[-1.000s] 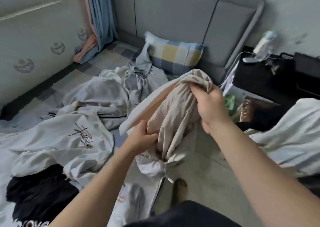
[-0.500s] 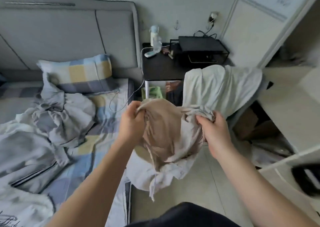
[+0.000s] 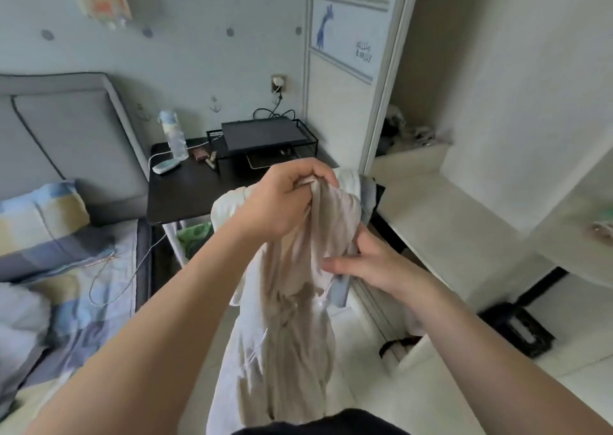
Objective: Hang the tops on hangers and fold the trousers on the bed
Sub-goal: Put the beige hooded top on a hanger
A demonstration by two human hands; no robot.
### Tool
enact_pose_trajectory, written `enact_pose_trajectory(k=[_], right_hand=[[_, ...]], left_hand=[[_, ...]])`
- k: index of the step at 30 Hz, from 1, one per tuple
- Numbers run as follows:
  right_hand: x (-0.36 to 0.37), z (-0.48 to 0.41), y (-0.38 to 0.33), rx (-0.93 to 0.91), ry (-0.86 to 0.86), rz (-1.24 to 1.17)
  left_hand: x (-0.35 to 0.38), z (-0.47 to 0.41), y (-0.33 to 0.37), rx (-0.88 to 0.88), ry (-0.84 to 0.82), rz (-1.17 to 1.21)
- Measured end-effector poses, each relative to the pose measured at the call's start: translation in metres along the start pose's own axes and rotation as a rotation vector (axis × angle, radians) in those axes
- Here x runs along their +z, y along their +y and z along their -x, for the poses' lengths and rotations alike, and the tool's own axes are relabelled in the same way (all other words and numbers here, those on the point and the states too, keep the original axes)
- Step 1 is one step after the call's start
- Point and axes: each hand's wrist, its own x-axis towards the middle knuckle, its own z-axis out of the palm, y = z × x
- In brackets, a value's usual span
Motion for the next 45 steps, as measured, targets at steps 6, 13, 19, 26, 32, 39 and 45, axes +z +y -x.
enact_pose_trajectory(k=[6, 13, 19, 26, 32, 39, 45], right_hand=[[-0.066, -0.015, -0.014, -0.012, 0.228, 0.294], [-0.152, -0.025, -0.071, -0.069, 0.494, -0.349], [-0.223, -0.047, -0.12, -0.106, 0.694, -0.551], [-0.286, -0.089, -0.151, -0.24, 0.919, -0.567], [-0.331, -0.118, -0.165, -0.264, 1.091, -0.55], [-0.372, -0.133, -0.173, -0.207, 1.314, -0.41], [-0.431, -0.127, -0.178, -0.036, 1.411, -0.238]], left_hand=[[0.017, -0.085, 0.04, 0.07, 0.09, -0.017], [0.039, -0.186, 0.016, -0.138, 0.151, -0.09], [0.099, -0.208, -0.022, -0.509, -0.316, 0.081], [0.14, -0.246, -0.071, -0.653, -0.703, 0.209], [0.143, -0.31, -0.102, -0.755, -0.93, 0.494], [0.175, -0.391, -0.086, -0.333, -0.69, 0.235], [0.189, -0.48, -0.011, 0.164, -0.405, 0.15]])
